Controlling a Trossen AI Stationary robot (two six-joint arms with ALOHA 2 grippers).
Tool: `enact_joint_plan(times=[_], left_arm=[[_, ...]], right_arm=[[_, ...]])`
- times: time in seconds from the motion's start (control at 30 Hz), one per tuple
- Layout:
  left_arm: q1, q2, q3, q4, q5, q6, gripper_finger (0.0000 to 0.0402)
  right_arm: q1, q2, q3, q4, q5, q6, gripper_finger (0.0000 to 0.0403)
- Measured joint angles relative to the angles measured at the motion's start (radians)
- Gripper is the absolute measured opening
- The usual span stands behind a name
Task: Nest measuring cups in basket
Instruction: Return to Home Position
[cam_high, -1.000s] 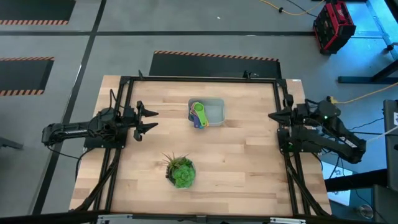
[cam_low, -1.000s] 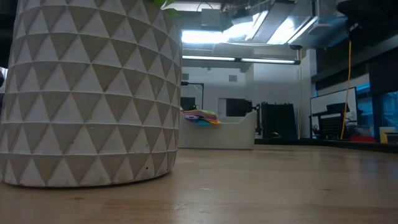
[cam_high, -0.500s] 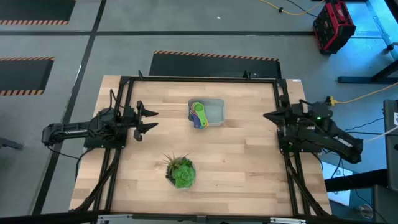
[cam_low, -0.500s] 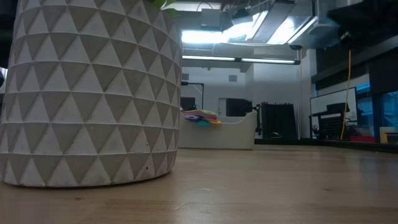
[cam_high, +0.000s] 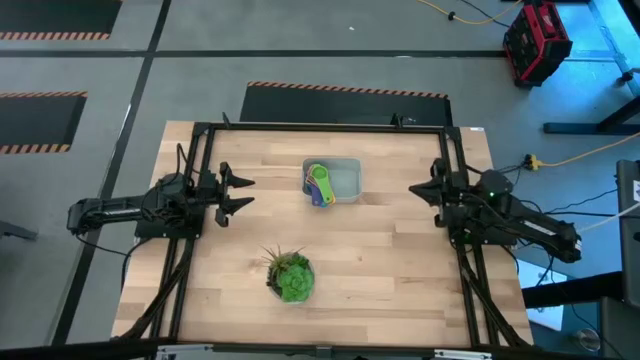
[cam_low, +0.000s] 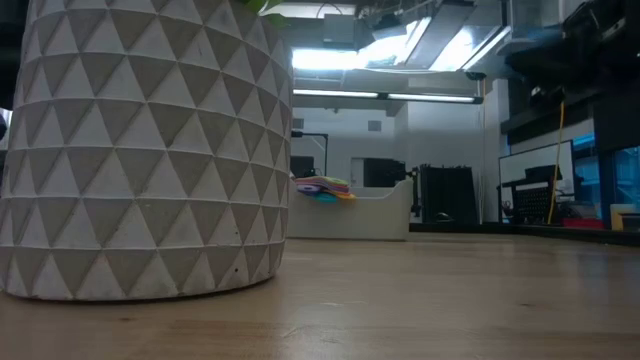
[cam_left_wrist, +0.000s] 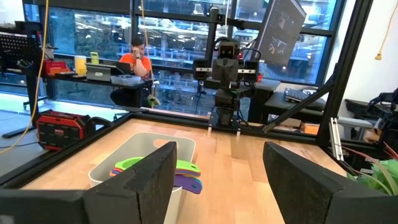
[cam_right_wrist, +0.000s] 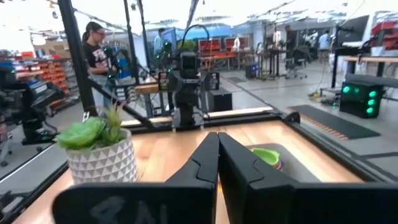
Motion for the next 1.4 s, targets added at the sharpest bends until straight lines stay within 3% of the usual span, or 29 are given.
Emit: enact_joint_plan(times=[0.37,0.7,1.1,1.4], left_arm=[[0.0,0.0,0.0,0.001,0.0,0.0,0.0234],[0.0,0.0,0.0,0.004,0.0,0.0,0.0234],[0.0,0.0,0.0,0.003,0.0,0.0,0.0234],[0.0,0.0,0.0,-0.002,0.0,0.05,0.0234]], right_arm=[[0.0,0.0,-0.11,0.132,0.057,0.026,0.0012],[0.078,0.002,-0.112,0.085,0.059,0.1,0.0012],[0.306,0.002,-0.112,0.035,0.348,0.057,0.0012],[0.321,0.002,-0.112,0.047,0.409,-0.077,0.0012]])
